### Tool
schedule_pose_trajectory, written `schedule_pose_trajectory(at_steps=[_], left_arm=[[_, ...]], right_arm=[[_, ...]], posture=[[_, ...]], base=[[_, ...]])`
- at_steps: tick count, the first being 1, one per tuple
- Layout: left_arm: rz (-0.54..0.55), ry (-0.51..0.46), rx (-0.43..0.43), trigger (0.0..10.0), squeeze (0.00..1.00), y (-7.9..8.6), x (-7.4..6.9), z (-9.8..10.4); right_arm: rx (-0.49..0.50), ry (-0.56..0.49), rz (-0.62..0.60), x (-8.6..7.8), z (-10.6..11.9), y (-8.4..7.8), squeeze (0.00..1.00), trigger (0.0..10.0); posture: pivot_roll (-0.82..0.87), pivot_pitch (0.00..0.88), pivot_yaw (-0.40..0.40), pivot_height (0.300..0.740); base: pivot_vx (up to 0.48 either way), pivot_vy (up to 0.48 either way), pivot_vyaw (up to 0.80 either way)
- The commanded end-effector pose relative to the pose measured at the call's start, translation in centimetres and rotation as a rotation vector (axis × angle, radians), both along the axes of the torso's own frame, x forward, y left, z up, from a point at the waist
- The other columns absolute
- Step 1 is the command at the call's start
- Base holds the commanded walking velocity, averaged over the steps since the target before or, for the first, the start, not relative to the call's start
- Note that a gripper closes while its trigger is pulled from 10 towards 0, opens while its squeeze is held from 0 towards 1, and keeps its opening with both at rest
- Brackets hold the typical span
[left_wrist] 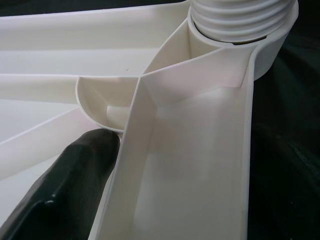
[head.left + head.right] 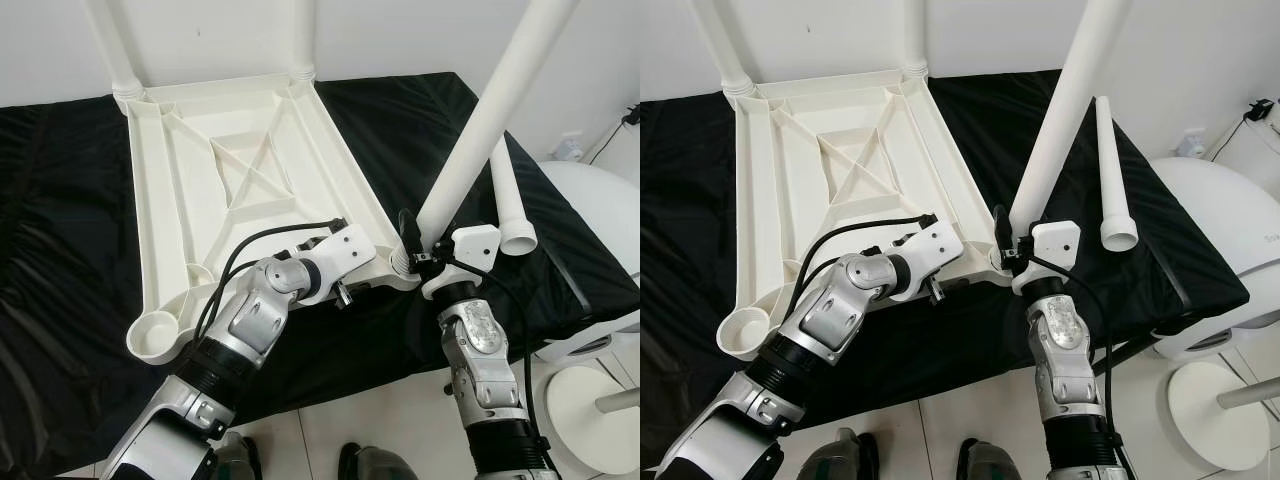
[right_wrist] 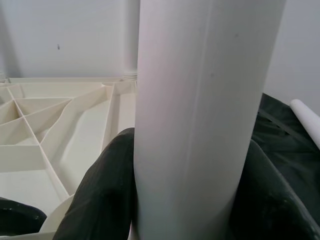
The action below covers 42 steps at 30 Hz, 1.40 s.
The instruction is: Building children table
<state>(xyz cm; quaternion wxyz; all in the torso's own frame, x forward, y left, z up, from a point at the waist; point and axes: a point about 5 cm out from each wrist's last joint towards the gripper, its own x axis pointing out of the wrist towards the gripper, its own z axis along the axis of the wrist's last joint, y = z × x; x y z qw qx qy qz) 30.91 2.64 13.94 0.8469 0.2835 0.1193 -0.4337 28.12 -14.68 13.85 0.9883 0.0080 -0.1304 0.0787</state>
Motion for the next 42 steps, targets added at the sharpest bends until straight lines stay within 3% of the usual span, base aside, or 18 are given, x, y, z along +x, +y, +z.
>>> schedule_pose_trajectory(at_steps=[1,20,42], left_arm=[[0.132,0.032,0.071,10.0,0.00,1.8,0.4,-2.1],[0.132,0.031,0.072,10.0,0.00,2.0,0.4,-2.0],[0.114,0.031,0.079,10.0,0.00,1.9,0.2,-2.0]], right_arm=[[-0.001,0.185,-0.025,-0.9,-3.8,-0.1,0.00,10.0],[0.012,0.154,-0.117,-1.3,-3.3,0.2,0.00,10.0],[0.083,0.158,-0.366,-1.8,-3.2,-1.1,0.00,10.0]], posture=[[-0.02,0.110,0.004,0.740],[-0.02,0.112,0.006,0.740],[-0.02,0.105,0.020,0.740]], base=[[0.000,0.000,0.00],[0.000,0.000,0.00],[0.000,0.000,0.00]])
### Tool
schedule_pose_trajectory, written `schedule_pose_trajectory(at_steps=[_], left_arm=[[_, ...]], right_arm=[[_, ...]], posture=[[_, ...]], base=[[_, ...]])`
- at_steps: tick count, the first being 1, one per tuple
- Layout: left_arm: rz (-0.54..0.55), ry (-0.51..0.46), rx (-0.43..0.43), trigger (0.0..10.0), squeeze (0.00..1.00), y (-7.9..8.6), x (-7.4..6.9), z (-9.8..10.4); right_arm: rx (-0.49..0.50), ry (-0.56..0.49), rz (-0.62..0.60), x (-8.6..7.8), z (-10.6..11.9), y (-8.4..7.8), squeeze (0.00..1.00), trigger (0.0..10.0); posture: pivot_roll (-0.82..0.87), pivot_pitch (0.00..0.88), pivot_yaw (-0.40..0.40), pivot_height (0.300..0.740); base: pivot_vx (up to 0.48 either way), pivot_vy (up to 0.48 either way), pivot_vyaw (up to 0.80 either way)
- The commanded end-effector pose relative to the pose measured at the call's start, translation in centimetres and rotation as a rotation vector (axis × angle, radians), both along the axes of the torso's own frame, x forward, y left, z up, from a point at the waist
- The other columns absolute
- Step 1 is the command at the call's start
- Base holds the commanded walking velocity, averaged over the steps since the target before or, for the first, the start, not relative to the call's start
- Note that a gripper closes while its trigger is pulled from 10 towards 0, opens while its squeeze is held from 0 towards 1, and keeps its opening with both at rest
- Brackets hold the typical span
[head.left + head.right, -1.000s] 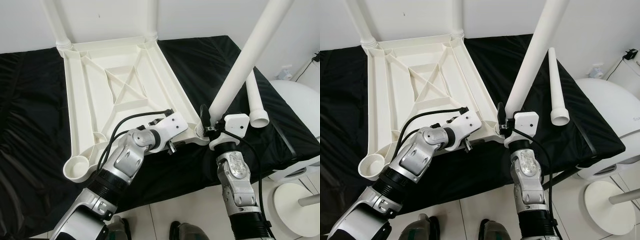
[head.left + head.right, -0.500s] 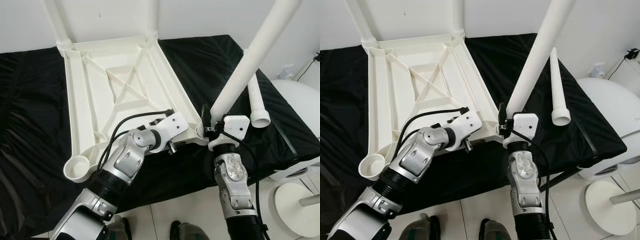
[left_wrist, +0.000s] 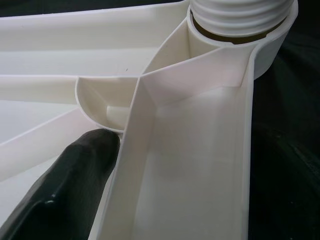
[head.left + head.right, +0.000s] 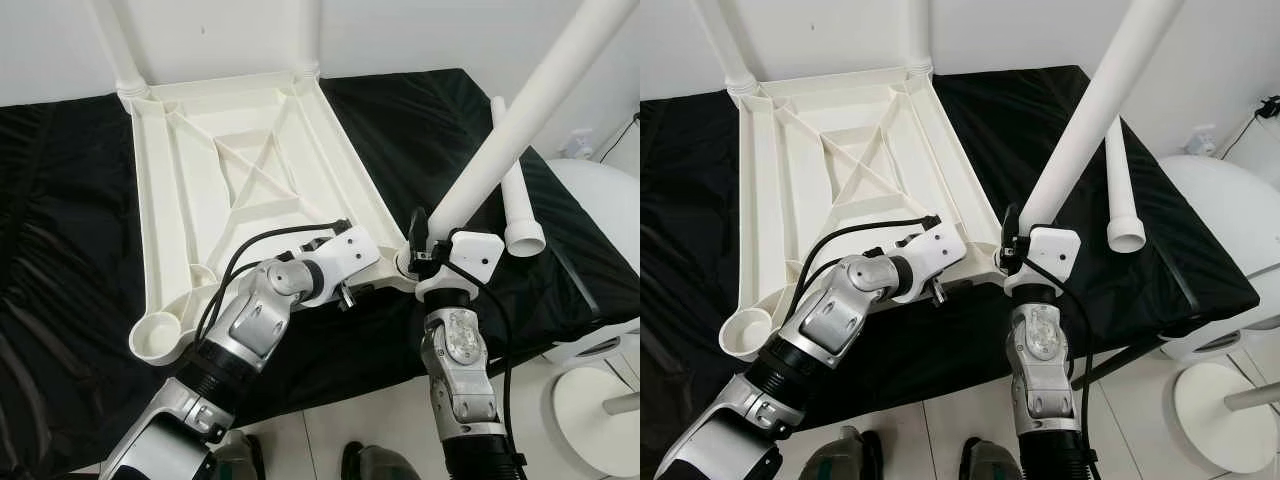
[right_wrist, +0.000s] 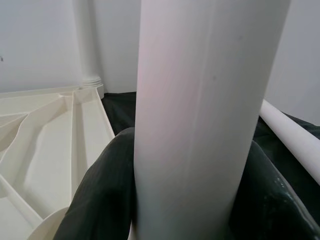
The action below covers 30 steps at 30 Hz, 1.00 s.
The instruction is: Building children table
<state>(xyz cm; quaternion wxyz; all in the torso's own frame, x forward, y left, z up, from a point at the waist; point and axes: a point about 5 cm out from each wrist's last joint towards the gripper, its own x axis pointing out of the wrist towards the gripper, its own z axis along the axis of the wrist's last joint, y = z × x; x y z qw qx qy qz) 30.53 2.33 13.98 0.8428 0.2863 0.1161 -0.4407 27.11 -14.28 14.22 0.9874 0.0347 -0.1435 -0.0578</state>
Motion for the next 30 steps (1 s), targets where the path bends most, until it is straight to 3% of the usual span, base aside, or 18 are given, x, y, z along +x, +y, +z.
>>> schedule_pose_trajectory(at_steps=[1,10,25,30], left_arm=[[0.131,0.032,0.076,10.0,0.00,2.1,0.6,-2.0],[0.129,0.031,0.077,10.0,0.00,2.1,0.6,-1.9],[0.134,0.034,0.073,10.0,0.00,2.2,0.6,-1.9],[0.135,0.034,0.072,10.0,0.00,2.2,0.6,-1.9]], right_arm=[[0.019,0.184,-0.125,-0.9,-3.6,-1.8,0.00,10.0],[0.037,0.202,-0.192,-0.9,-3.7,-1.9,0.00,10.0],[0.031,0.233,-0.195,-1.1,-4.0,-1.1,0.00,10.0],[0.025,0.234,-0.121,-1.2,-4.1,-0.8,0.00,10.0]], posture=[[-0.02,0.104,0.021,0.740],[-0.02,0.104,0.020,0.740],[-0.02,0.113,0.015,0.740],[-0.02,0.115,0.014,0.740]], base=[[0.000,0.000,0.00],[0.000,0.000,0.00],[0.000,0.000,0.00],[0.000,0.000,0.00]])
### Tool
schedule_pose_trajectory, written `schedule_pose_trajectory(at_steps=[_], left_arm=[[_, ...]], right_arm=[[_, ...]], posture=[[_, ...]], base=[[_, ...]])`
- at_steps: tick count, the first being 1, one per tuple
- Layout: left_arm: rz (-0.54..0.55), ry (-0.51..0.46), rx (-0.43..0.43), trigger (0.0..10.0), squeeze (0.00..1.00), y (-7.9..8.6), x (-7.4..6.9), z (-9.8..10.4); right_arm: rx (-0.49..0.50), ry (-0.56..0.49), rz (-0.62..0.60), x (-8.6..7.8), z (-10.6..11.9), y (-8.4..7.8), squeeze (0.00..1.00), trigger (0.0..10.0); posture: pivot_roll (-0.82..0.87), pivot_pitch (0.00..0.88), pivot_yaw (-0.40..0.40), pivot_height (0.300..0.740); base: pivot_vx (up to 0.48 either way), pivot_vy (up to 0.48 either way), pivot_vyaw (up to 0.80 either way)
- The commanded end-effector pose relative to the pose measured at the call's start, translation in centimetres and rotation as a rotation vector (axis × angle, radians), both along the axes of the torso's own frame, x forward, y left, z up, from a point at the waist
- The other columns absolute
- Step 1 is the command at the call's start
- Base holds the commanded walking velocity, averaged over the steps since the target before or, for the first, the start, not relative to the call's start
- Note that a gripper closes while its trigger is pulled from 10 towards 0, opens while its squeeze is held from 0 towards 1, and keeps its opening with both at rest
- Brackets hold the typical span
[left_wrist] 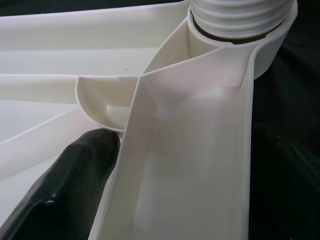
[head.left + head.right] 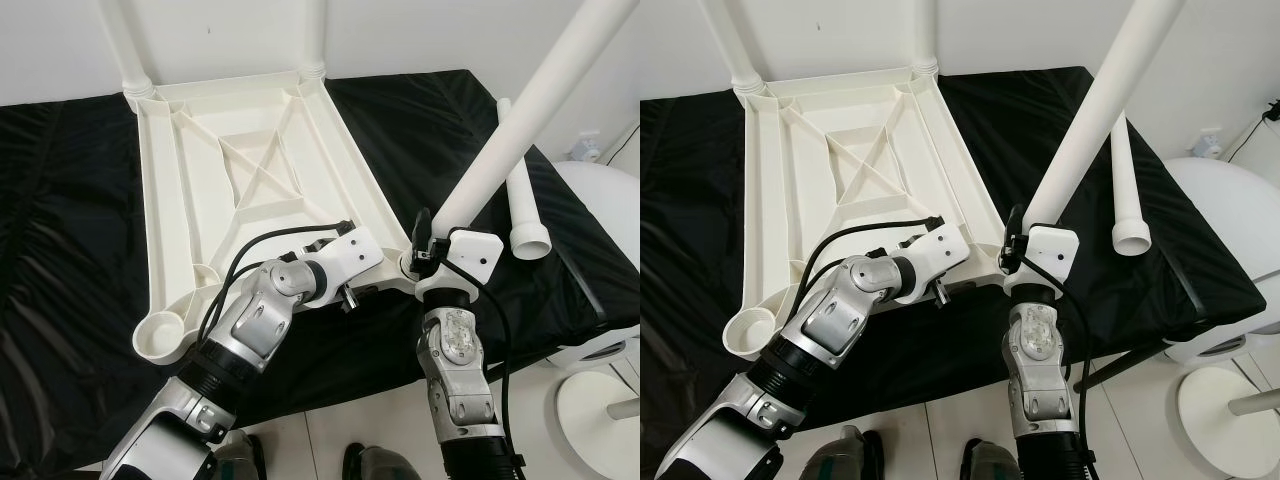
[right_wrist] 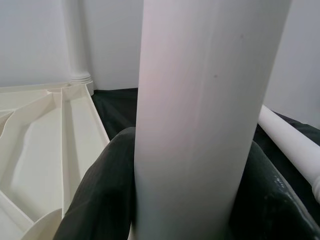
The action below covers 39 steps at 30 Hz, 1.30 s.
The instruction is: Building children table
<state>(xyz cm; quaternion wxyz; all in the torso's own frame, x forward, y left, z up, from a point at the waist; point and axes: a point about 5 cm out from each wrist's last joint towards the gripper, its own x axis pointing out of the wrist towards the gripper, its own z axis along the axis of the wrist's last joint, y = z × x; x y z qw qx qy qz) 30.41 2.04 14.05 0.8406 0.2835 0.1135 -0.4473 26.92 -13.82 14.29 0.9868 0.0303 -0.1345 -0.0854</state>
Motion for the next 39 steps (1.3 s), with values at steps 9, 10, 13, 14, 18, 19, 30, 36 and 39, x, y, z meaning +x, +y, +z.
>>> schedule_pose_trajectory(at_steps=[9,10,13,14,18,19,30,36,39], left_arm=[[0.148,0.029,0.077,10.0,0.00,2.5,0.8,-1.9],[0.148,0.028,0.076,10.0,0.00,2.5,0.8,-1.8],[0.148,0.028,0.076,10.0,0.00,2.5,0.8,-1.8],[0.149,0.028,0.076,10.0,0.00,2.5,0.8,-1.8],[0.149,0.029,0.076,10.0,0.00,2.5,0.8,-1.8],[0.148,0.029,0.076,10.0,0.00,2.5,0.7,-1.8],[0.148,0.025,0.078,10.0,0.00,2.5,0.8,-1.8],[0.147,0.025,0.076,10.0,0.00,2.5,0.8,-1.8],[0.146,0.024,0.076,10.0,0.00,2.5,0.8,-1.7]], right_arm=[[-0.001,0.273,0.069,-1.3,-5.2,-2.0,0.00,10.0],[-0.009,0.283,0.079,-1.3,-5.4,-2.3,0.00,10.0],[-0.027,0.297,0.091,-1.3,-5.6,-3.0,0.00,10.0],[-0.036,0.302,0.095,-1.3,-5.7,-3.3,0.00,10.0],[-0.041,0.313,0.102,-1.3,-5.8,-3.7,0.00,10.0],[-0.045,0.322,0.113,-1.2,-5.8,-4.0,0.00,10.0],[-0.068,0.332,0.255,-0.7,-5.8,-4.8,0.00,10.0],[-0.098,0.294,0.423,-1.5,-5.7,-4.3,0.00,10.0],[-0.095,0.289,0.500,-1.9,-5.9,-4.4,0.00,10.0]], posture=[[-0.02,0.114,0.015,0.740],[-0.02,0.115,0.014,0.740],[-0.02,0.117,0.015,0.740],[-0.02,0.117,0.015,0.740],[-0.02,0.118,0.016,0.740],[-0.02,0.119,0.016,0.740],[-0.02,0.116,0.016,0.740],[-0.02,0.114,0.020,0.740],[-0.02,0.113,0.022,0.740]], base=[[0.000,0.000,0.00],[0.000,0.000,0.00],[0.000,0.000,0.00],[0.000,0.000,0.00],[0.000,0.000,0.00],[0.000,0.000,0.00],[0.000,0.000,0.00],[0.000,0.000,0.00],[0.000,0.000,0.00]])
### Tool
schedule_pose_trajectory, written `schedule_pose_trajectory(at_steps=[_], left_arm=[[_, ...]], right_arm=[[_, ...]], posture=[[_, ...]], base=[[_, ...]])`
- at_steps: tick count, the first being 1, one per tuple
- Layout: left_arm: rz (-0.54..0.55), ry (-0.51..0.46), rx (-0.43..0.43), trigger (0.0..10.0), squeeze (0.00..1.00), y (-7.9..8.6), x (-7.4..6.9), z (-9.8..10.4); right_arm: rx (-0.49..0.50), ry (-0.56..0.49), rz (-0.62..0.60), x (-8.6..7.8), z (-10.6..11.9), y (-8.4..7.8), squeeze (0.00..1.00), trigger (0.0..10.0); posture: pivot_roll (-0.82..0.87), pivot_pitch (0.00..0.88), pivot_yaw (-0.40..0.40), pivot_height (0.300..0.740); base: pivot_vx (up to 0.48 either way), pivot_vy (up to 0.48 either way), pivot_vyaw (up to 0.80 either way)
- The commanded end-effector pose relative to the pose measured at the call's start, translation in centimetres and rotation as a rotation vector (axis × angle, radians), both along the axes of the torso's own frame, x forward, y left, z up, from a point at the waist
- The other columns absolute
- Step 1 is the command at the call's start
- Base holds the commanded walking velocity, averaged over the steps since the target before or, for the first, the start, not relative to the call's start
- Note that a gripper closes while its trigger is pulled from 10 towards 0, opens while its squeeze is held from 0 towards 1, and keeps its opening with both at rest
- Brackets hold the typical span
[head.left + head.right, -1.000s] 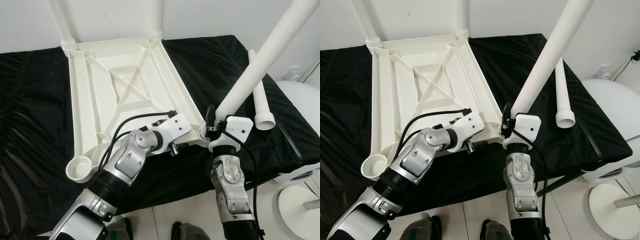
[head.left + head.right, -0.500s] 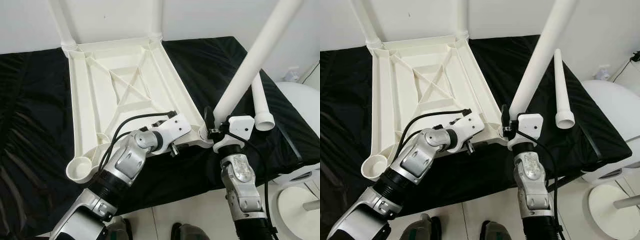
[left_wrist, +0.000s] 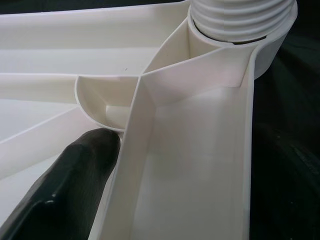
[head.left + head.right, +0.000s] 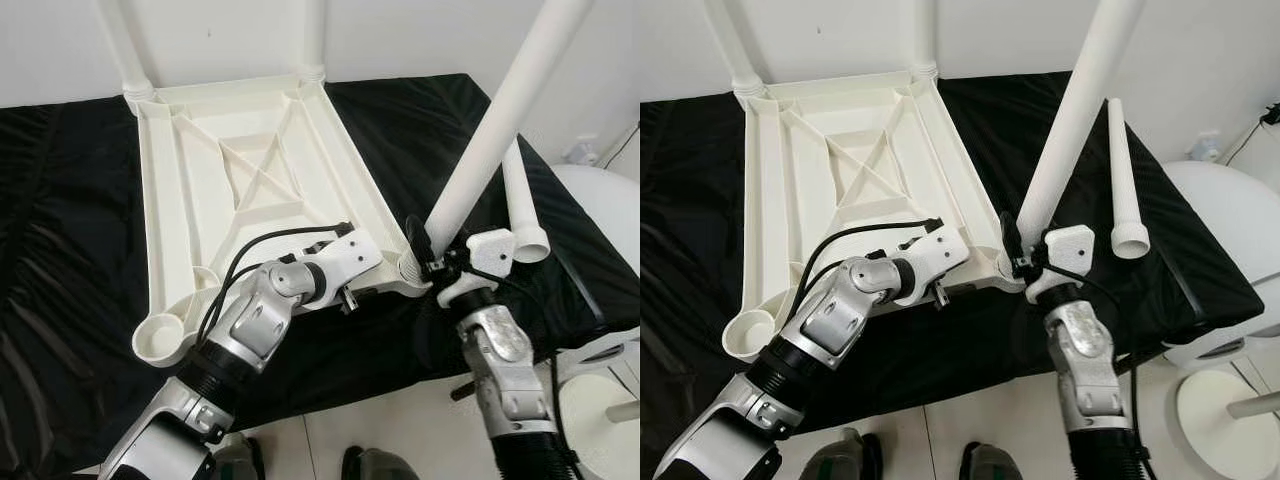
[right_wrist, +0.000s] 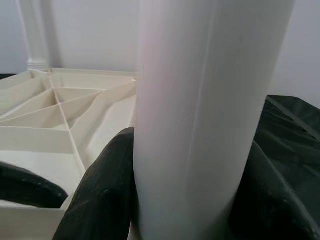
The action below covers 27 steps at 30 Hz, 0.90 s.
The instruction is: Building children table
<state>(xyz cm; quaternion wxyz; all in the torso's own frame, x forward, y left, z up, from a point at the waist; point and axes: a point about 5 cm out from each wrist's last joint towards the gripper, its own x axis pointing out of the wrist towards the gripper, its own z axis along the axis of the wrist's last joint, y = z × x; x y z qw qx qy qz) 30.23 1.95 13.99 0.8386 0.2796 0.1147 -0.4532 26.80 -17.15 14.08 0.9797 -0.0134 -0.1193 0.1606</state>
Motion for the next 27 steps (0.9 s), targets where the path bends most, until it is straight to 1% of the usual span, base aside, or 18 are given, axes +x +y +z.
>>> schedule_pose_trajectory(at_steps=[1,5,7,11,12,13,14,16,21,25,27], left_arm=[[0.156,0.014,0.082,10.0,0.00,2.6,1.0,-1.7],[0.153,0.013,0.082,10.0,0.00,2.6,1.0,-1.7],[0.149,0.012,0.082,10.0,0.00,2.5,0.9,-1.7],[0.146,0.011,0.083,10.0,0.00,2.4,0.9,-1.7],[0.144,0.011,0.082,10.0,0.00,2.4,0.9,-1.7],[0.143,0.011,0.082,10.0,0.00,2.4,0.9,-1.6],[0.143,0.011,0.082,10.0,0.00,2.4,0.9,-1.6],[0.143,0.010,0.083,10.0,0.00,2.4,0.8,-1.6],[0.141,0.009,0.083,10.0,0.00,2.4,0.8,-1.6],[0.141,0.009,0.083,10.0,0.00,2.4,0.8,-1.6],[0.142,0.009,0.083,10.0,0.00,2.4,0.8,-1.6]], right_arm=[[-0.010,0.272,0.004,-1.8,-5.6,-1.0,0.00,10.0],[-0.004,0.267,0.047,-2.0,-5.6,-1.5,0.00,10.0],[-0.008,0.274,0.098,-2.0,-5.7,-2.1,0.00,10.0],[-0.010,0.291,0.117,-1.9,-5.9,-2.6,0.00,10.0],[-0.019,0.312,0.117,-1.4,-6.1,-3.4,0.00,10.0],[-0.022,0.324,0.120,-1.0,-6.0,-3.6,0.00,10.0],[-0.022,0.324,0.120,-1.0,-6.0,-3.6,0.00,10.0],[-0.031,0.337,0.126,-0.4,-5.8,-3.9,0.00,10.0],[-0.081,0.363,0.158,0.7,-5.0,-3.8,0.00,10.0],[-0.078,0.379,0.188,1.2,-4.6,-3.7,0.00,10.0],[-0.084,0.392,0.211,2.1,-3.8,-3.6,0.00,10.0]], posture=[[-0.02,0.113,0.022,0.740],[-0.02,0.112,0.025,0.740],[-0.02,0.109,0.027,0.740],[-0.02,0.108,0.027,0.740],[-0.02,0.106,0.027,0.740],[-0.02,0.104,0.029,0.740],[-0.02,0.104,0.029,0.740],[-0.02,0.104,0.029,0.740],[-0.02,0.107,0.031,0.740],[-0.02,0.108,0.032,0.740],[-0.01,0.112,0.029,0.740]], base=[[0.000,0.000,0.00],[0.000,0.000,0.00],[0.000,0.000,0.00],[0.000,0.000,0.00],[0.000,0.000,0.00],[0.000,0.000,0.00],[0.000,0.000,0.00],[0.000,0.000,0.00],[0.000,0.000,0.00],[0.000,0.000,0.00],[0.000,0.000,0.00]])
